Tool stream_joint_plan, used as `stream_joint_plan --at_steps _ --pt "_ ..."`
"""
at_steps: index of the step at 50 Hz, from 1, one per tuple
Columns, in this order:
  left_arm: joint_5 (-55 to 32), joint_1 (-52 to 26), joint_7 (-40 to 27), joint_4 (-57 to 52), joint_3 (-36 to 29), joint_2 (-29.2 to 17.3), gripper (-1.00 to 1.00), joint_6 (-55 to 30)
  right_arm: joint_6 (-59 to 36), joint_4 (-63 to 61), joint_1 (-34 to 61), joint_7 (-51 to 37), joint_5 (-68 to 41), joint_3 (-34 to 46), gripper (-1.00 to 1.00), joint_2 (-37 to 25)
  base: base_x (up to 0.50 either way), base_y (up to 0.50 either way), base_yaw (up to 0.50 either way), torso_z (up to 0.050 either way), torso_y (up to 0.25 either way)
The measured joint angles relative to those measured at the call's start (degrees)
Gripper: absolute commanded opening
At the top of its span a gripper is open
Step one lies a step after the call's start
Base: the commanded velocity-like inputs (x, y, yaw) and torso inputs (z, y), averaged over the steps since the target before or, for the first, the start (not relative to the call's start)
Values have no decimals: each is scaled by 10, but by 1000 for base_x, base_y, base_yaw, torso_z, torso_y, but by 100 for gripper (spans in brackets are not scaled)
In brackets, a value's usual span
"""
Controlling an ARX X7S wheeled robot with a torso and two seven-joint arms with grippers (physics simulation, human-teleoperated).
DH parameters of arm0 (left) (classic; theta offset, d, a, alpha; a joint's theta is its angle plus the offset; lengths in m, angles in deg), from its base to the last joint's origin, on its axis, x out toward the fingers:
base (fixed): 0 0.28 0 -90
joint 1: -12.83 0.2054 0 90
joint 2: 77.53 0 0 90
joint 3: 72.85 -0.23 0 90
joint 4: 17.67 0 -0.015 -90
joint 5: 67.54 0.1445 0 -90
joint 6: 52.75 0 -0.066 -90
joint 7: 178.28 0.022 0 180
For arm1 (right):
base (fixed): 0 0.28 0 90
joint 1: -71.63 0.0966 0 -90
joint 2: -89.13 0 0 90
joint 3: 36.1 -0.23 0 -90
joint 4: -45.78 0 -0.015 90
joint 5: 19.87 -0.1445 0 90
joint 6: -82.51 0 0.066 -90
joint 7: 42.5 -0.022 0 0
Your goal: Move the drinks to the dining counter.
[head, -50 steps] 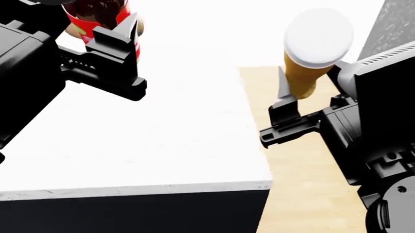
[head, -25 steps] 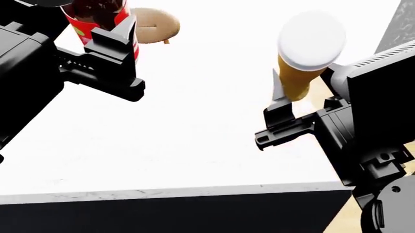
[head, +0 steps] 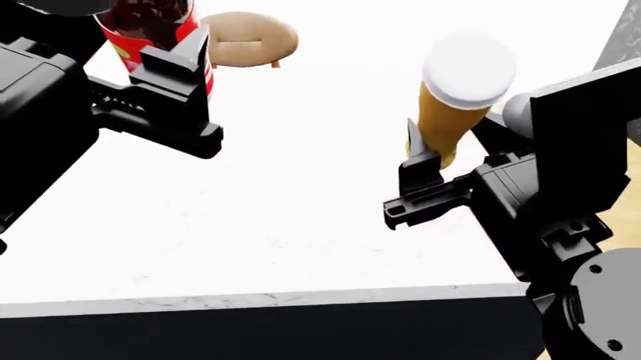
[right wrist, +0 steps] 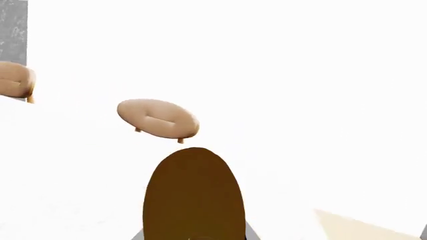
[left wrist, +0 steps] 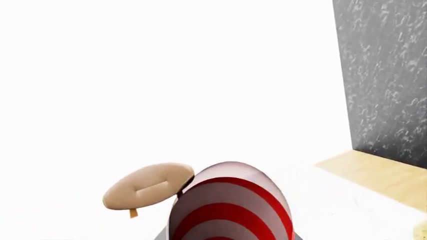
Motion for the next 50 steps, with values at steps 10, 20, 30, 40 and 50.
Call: stream_joint_plan --at_steps 10,20,30,40,50 --pt "3 5 2 -3 0 -3 -100 3 -14 49 -10 30 56 46 -100 34 0 0 0 1 1" --pt "5 8 5 -5 -1 -6 -100 4 -26 103 -1 54 102 83 -100 68 0 0 0 0 0" --pt "7 10 7 -5 -3 -6 -100 6 -25 150 11 68 126 98 -100 93 0 0 0 0 1" --pt "9 12 8 -5 -4 -7 -100 7 -20 186 13 80 142 108 -100 110 0 0 0 0 0" --pt "12 12 11 -5 -5 -8 -100 8 -28 216 11 78 136 119 -100 120 0 0 0 1 1"
